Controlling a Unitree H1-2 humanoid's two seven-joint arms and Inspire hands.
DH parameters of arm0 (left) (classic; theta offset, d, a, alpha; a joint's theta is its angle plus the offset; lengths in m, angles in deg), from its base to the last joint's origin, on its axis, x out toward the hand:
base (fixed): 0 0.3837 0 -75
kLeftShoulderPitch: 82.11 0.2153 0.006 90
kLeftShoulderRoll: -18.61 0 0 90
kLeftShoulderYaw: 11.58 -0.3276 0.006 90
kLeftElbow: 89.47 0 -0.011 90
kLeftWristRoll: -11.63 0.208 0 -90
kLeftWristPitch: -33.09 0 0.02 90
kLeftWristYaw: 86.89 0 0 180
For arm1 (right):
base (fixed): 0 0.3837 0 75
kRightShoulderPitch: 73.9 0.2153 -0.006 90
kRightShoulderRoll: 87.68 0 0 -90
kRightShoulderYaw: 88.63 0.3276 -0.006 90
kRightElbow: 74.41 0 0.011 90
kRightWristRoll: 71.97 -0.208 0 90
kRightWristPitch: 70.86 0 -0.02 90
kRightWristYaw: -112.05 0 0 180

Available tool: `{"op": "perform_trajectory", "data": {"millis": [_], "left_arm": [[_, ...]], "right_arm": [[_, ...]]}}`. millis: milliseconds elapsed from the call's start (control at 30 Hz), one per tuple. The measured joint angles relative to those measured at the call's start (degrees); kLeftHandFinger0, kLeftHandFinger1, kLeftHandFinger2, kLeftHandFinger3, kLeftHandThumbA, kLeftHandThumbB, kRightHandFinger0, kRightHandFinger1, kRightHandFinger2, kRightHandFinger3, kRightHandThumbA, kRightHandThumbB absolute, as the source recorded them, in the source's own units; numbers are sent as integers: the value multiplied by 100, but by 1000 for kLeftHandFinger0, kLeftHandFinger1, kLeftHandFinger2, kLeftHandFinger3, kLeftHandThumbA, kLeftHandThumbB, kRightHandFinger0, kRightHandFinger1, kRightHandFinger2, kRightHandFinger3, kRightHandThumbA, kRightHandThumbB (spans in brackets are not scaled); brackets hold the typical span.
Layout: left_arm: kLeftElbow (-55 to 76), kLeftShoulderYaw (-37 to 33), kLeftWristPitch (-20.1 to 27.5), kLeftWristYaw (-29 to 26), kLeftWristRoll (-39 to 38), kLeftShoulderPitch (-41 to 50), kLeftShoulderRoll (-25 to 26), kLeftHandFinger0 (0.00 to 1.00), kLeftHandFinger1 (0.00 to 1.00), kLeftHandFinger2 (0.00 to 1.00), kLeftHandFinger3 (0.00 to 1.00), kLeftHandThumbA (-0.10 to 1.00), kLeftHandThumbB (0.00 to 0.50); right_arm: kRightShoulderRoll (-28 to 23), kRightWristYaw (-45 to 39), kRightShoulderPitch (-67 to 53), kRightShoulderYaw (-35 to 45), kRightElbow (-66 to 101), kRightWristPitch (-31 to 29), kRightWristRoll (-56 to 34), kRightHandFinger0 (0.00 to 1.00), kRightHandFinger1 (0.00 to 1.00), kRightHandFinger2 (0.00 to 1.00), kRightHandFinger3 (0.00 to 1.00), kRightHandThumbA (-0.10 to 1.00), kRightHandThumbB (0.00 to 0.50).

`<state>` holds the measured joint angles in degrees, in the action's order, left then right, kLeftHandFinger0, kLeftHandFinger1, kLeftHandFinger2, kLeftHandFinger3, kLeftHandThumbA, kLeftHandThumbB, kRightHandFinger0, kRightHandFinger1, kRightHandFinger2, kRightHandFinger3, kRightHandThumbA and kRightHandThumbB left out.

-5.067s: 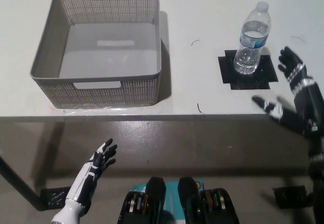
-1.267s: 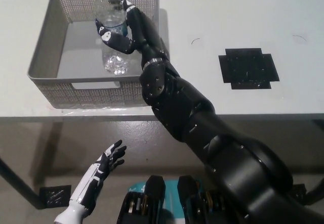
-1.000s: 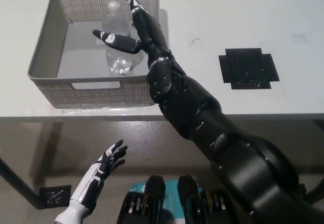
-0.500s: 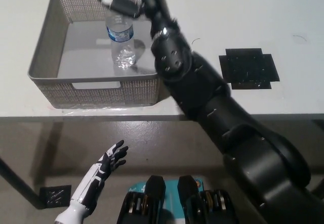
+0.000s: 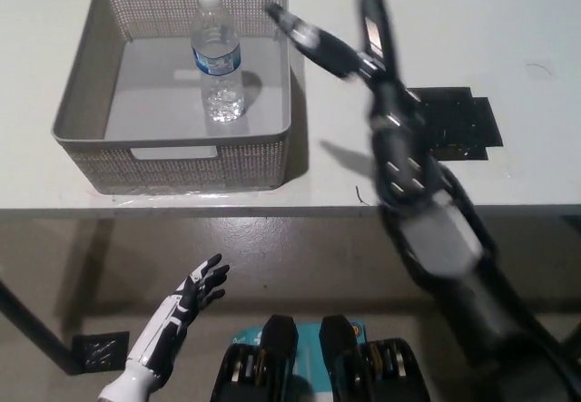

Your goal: Use the right hand to pick up a water botttle and place it into a container on the left side

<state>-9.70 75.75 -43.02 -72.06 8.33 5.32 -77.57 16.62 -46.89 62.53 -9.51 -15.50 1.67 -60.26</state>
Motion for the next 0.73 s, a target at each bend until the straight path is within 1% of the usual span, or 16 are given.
{"op": "perform_trajectory", "data": {"millis": [67, 133, 167, 200, 233, 267, 300, 367, 400, 433, 467, 500, 567, 600, 667, 733], "left_arm": [[-20, 2, 0, 0, 0, 0, 0, 1000, 1000, 1000, 1000, 1000, 174], [-34, 3, -1, 0, 0, 2, 0, 1000, 1000, 1000, 1000, 1000, 165], [-40, 4, -1, 0, 0, 2, 0, 1000, 1000, 1000, 1000, 1000, 169], [-43, 4, -1, 0, 0, 1, 0, 1000, 1000, 1000, 1000, 1000, 166], [-46, 4, -1, -1, 0, 1, 0, 1000, 1000, 1000, 1000, 1000, 163], [-50, 6, -1, -1, 0, 2, 0, 1000, 1000, 1000, 1000, 1000, 162], [-52, 7, -1, -1, 0, 2, 0, 1000, 1000, 1000, 1000, 1000, 163], [-53, 9, -1, -1, 0, 2, 0, 1000, 1000, 1000, 1000, 1000, 162], [-53, 10, -1, -1, 0, 2, 1, 1000, 1000, 1000, 1000, 1000, 168], [-53, 15, -1, 0, -1, 3, 1, 1000, 1000, 1000, 1000, 1000, 168], [-52, 22, -1, 0, -3, 6, 1, 1000, 1000, 1000, 1000, 1000, 167], [-50, 32, -1, -1, -6, 8, 1, 1000, 1000, 1000, 1000, 1000, 174], [-50, 56, 0, -2, -13, 21, 1, 1000, 1000, 1000, 1000, 1000, 177], [-50, 59, 0, -2, -19, 23, -1, 1000, 1000, 1000, 1000, 1000, 192], [-32, 67, -1, -1, -62, 27, -11, 1000, 1000, 1000, 1000, 1000, 204], [-16, 70, -1, -1, -77, 34, -13, 1000, 1000, 1000, 1000, 1000, 206]], "right_arm": [[-230, -36, -539, 39, 434, 14, -69, 1000, 1000, 1000, 1000, 1000, 447], [-443, -73, -1078, 72, 862, 19, -167, 1000, 1000, 1000, 1000, 1000, 411], [-523, -85, -1290, 86, 1022, 21, -212, 1000, 1000, 1000, 1000, 1000, 413], [-619, -102, -1561, 102, 1231, 21, -272, 1000, 1000, 1000, 1000, 1000, 400], [-709, -127, -1846, 116, 1454, 22, -336, 1000, 1000, 1000, 1000, 1000, 361], [-780, -150, -2094, 124, 1645, 22, -397, 1000, 1000, 1000, 1000, 1000, 345], [-850, -181, -2369, 135, 1863, 21, -464, 1000, 1000, 1000, 1000, 1000, 311], [-968, -253, -2906, 140, 2277, 14, -622, 1000, 1000, 1000, 1000, 1000, 330], [-1003, -293, -3115, 142, 2451, 9, -689, 1000, 1000, 1000, 1000, 1000, 333], [-1039, -369, -3393, 142, 2672, -4, -803, 1000, 1000, 1000, 1000, 1000, 321], [-1061, -446, -3644, 139, 2863, -17, -913, 1000, 1000, 1000, 1000, 1000, 320], [-1069, -548, -3844, 136, 2995, -26, -1036, 1000, 1000, 1000, 1000, 1000, 259], [-1048, -752, -4167, 101, 3041, -72, -1271, 1000, 1000, 1000, 1000, 1000, 232], [-1029, -856, -4248, 86, 3015, -95, -1377, 1000, 1000, 1000, 1000, 1000, 208], [-960, -1062, -4411, 56, 2887, -158, -1571, 1000, 1000, 1000, 1000, 1000, 197], [-911, -1189, -4490, 47, 2804, -193, -1670, 1000, 1000, 1000, 1000, 995, 204]]}}
